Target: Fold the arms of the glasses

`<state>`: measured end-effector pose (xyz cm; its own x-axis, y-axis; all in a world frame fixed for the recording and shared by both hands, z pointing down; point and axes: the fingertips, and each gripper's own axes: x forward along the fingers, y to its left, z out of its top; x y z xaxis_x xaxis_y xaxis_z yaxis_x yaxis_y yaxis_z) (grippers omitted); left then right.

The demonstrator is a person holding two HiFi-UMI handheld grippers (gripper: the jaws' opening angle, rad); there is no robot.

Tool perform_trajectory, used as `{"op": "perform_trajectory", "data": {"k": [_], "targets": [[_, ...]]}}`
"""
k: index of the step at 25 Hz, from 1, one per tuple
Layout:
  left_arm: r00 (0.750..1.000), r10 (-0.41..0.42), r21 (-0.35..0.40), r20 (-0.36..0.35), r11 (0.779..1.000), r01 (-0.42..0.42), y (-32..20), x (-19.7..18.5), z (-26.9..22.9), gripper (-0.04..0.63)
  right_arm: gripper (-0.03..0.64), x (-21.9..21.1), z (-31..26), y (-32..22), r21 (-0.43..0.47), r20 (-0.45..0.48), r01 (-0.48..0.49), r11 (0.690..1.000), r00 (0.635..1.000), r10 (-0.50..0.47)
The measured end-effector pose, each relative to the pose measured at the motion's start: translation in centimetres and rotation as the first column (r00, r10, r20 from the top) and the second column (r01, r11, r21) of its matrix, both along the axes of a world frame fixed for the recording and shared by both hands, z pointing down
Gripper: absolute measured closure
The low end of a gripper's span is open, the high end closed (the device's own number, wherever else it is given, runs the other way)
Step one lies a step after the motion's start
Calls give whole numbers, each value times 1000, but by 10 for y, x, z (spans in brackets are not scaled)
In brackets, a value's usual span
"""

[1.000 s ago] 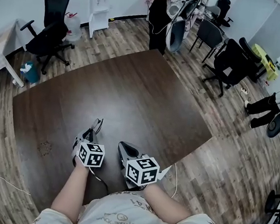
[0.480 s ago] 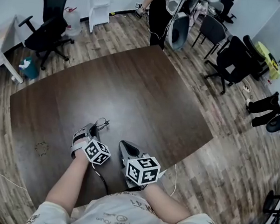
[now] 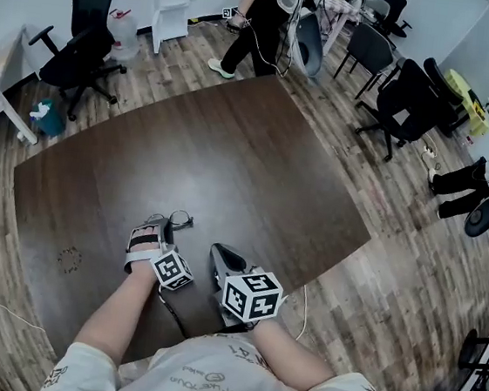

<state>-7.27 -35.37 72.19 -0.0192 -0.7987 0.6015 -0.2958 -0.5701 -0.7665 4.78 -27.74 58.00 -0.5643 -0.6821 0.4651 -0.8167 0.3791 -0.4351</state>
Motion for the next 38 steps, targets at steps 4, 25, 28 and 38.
{"op": "perform_trajectory", "data": {"k": [4,25,28,38], "targets": [[1000,-11,10,28,1000,11,2,-4,9,555,600,3,1,0,0,-1,-8,1000,1000,8],[991,-64,34,-121,997,68,15,-2,-23,472,600,-7,-18,8,31,36,4,1000,999,-5],[966,-116,63,-231,989,134,24,-9,-53,495,600,-19,-27,12,62,50,19,998,998,-22],[703,-276,-10,-655,934,357,77,-34,-156,581,600,-61,-71,29,204,103,40,978,993,-62]]}}
